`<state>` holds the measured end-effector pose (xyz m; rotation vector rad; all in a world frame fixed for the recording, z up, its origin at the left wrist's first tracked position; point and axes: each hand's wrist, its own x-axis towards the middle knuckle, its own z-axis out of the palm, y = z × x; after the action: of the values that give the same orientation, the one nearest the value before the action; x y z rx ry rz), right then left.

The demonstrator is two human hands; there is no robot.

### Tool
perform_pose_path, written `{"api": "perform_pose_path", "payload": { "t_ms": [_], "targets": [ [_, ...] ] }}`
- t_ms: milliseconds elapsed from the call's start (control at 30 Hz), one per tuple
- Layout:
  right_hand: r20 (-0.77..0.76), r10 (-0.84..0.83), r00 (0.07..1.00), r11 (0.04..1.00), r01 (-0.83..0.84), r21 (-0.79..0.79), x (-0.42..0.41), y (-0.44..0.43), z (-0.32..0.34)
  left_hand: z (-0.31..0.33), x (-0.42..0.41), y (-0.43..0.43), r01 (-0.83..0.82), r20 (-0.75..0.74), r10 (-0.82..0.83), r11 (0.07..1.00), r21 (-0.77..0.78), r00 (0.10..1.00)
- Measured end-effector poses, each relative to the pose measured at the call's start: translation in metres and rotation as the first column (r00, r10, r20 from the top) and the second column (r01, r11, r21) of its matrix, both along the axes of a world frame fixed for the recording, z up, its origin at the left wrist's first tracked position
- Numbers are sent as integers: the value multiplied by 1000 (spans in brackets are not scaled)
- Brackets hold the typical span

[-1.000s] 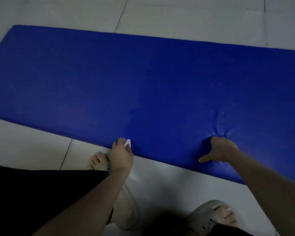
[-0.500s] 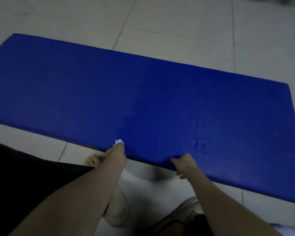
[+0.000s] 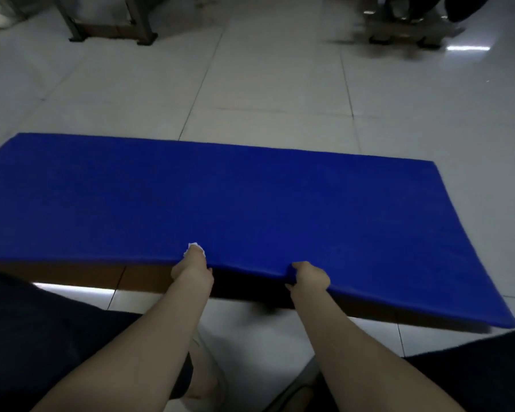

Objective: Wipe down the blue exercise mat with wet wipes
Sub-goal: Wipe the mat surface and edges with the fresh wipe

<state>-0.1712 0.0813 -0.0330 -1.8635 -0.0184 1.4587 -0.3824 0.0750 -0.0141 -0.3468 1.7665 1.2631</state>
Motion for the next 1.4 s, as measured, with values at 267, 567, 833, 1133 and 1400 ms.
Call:
{"api": "perform_pose_path", "payload": {
  "t_ms": [267,567,833,1133,1400],
  "targets": [
    [432,2,902,906,-184,380,4,44,71,27,1,20,11,90,-12,1000,11,996],
    [511,-306,803,878,30,479,143,77,86,9,142,55,359,287,-373,928,101,883],
    [-26,-408,912,912,409,33,182,45,-11,-42,236,41,506,359,-480,862,24,800],
    [15,361,932,928,-358,-105,131,27,-47,-100,175,15,900,-228,-950,282,-331,214],
    [349,710,612,645,-763,26,26,26,-62,-65,118,20,985,-133,-978,166,-56,158]
  ]
}}
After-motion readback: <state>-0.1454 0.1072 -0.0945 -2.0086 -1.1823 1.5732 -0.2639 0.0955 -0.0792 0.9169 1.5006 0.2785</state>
